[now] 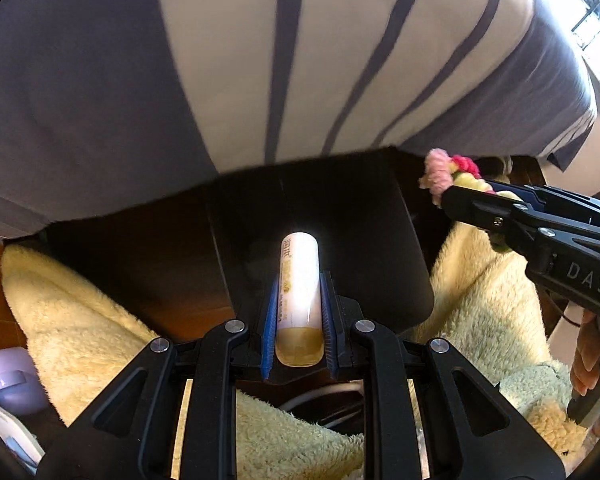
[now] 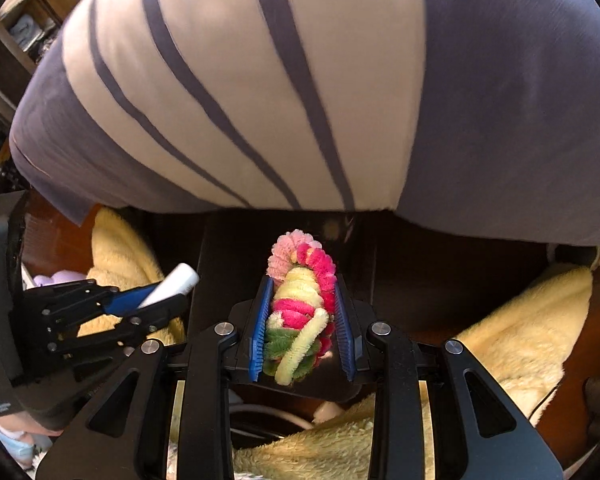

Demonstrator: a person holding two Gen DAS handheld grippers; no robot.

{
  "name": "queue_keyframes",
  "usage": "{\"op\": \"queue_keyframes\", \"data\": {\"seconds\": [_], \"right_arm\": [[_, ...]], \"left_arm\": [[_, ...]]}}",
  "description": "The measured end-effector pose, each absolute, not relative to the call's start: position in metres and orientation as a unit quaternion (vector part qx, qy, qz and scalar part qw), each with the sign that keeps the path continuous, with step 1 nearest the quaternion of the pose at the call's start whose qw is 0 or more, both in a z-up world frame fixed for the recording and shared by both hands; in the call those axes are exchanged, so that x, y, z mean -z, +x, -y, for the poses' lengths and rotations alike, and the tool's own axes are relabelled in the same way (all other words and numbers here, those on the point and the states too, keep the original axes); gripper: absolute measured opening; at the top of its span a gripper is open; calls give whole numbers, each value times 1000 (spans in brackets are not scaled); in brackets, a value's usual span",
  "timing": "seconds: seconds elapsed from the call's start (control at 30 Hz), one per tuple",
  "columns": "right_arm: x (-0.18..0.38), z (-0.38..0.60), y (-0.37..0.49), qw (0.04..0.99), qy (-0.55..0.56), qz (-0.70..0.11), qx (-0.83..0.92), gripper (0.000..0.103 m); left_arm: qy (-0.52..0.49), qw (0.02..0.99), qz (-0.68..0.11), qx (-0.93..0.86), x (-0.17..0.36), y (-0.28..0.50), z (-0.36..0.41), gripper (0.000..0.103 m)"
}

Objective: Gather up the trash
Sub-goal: 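Carry the tube and hair tie down over the black bin beside the bed, then open both tools to drop the tube and hair tie into the bin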

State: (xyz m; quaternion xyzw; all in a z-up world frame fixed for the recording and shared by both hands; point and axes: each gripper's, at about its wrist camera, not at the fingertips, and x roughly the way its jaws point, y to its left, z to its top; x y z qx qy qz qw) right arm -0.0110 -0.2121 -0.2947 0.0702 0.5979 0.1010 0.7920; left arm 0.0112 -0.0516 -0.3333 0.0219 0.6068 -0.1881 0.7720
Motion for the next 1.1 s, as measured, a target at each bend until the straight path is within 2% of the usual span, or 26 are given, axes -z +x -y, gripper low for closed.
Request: {"op": "queue_keyframes", "data": {"seconds": [0.6,0.67,0.7,0.93,1.1], "right_arm": [[303,205,5,785,72,-606,-106,35],[300,206,4,789,73,-602,-101,43],[298,206,3,791,73,-599,-98,48],[276,219,-3,814,75,-571,-76,62],[258,229,-10,831,76,-547,-62,71]], "left_arm": [[14,764,-620,181,344,18,46,19],[11,767,-617,177,341,17,43,26],[10,769,-615,175,340,16,42,33],[10,791,-591,156,318,11,35,63],[17,811,-566,146,298,6,28,73]]}}
